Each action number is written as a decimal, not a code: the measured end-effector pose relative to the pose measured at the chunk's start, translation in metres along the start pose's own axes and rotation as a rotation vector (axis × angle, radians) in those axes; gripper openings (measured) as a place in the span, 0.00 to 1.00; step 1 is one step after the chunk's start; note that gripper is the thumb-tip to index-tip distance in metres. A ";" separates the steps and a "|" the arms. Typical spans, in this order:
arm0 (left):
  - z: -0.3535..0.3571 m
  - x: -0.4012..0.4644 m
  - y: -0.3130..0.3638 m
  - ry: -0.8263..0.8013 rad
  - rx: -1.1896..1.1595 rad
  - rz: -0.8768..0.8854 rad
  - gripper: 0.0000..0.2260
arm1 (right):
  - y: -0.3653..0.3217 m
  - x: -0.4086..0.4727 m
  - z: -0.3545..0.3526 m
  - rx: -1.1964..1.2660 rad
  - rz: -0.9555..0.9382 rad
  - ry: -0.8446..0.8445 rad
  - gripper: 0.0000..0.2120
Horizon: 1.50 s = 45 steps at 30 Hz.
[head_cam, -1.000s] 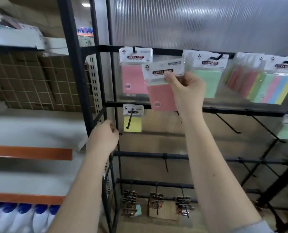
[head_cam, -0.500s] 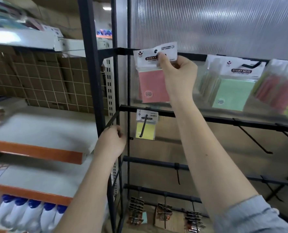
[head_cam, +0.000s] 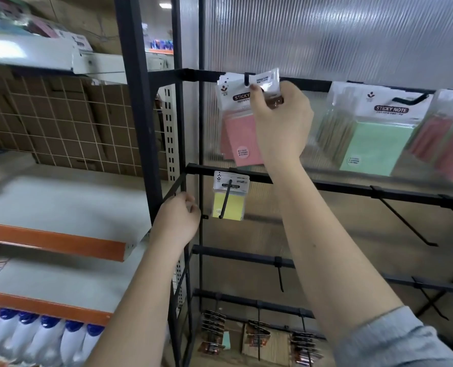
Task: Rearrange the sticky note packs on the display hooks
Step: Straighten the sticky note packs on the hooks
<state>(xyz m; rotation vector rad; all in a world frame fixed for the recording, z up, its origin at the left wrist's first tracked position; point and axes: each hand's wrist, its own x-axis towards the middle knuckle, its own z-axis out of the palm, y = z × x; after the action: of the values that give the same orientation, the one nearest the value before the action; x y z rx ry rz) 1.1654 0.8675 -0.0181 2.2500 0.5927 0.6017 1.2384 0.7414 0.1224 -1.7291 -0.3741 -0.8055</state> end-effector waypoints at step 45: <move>0.113 0.067 -0.007 -0.037 -0.541 -0.144 0.11 | 0.125 -0.057 -0.073 -0.150 0.191 -0.074 0.09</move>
<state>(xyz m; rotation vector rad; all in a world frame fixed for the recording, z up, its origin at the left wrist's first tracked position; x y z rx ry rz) 1.2814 0.8510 -0.0785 1.6937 0.4962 0.5666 1.2514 0.6425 0.0036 -1.9065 -0.1977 -0.6457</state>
